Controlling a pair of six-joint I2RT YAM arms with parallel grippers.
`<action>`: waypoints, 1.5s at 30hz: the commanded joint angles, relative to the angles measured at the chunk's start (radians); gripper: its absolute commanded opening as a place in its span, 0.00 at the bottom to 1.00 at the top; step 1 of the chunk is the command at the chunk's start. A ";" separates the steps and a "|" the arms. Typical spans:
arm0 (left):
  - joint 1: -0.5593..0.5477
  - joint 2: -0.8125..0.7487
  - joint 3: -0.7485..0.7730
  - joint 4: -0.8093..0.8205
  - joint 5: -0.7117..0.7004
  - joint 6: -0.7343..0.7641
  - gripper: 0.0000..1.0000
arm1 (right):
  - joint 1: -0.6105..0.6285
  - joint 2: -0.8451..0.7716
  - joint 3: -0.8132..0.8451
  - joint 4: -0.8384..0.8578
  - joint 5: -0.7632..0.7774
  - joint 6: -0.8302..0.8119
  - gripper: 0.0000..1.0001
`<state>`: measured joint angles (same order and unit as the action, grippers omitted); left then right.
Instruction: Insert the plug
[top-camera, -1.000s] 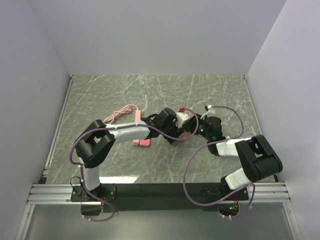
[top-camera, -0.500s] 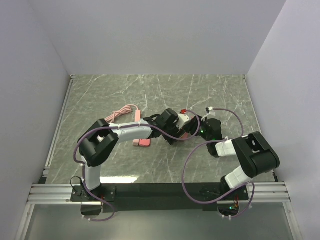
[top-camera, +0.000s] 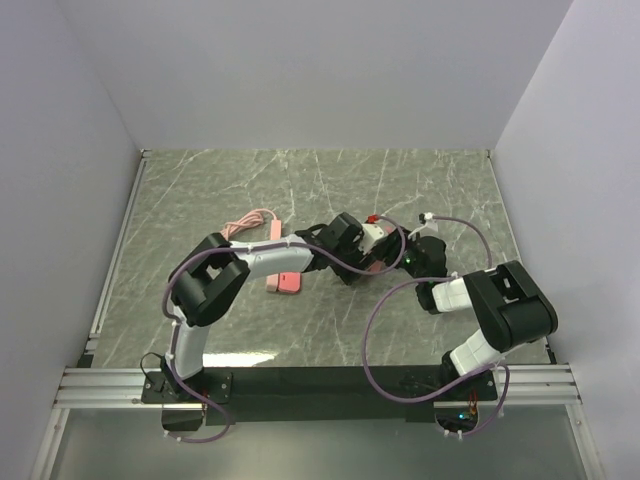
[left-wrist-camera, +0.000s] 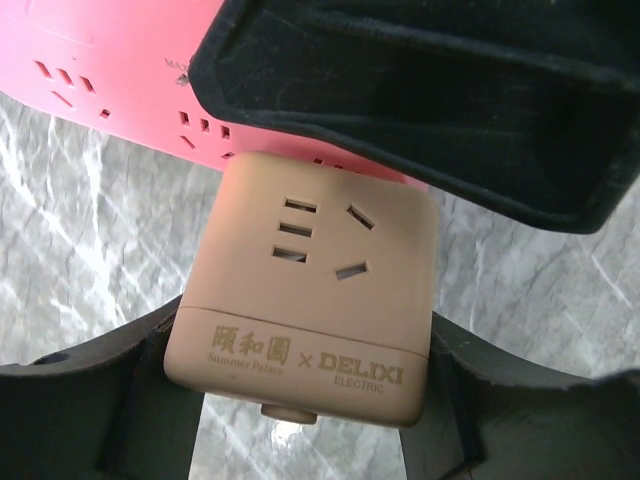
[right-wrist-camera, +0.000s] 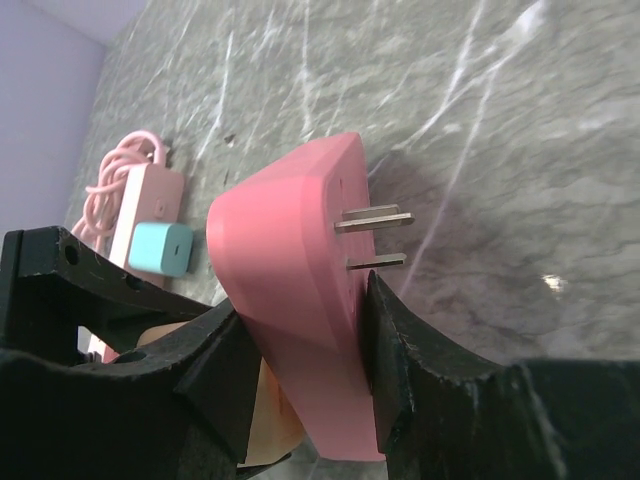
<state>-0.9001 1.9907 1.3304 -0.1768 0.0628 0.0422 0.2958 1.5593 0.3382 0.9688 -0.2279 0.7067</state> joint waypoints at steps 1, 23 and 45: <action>0.003 0.118 0.082 0.223 -0.006 -0.002 0.00 | 0.077 -0.068 -0.005 0.153 -0.441 0.226 0.00; 0.001 0.091 0.334 -0.197 0.103 0.101 0.00 | 0.085 0.045 -0.085 0.191 -0.444 0.301 0.00; -0.034 0.134 0.303 -0.121 0.063 0.047 0.00 | 0.151 0.263 -0.153 0.400 -0.415 0.382 0.00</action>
<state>-0.9237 2.0602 1.6314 -0.7082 0.1108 0.1272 0.3279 1.7908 0.2253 1.3518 -0.3031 0.9714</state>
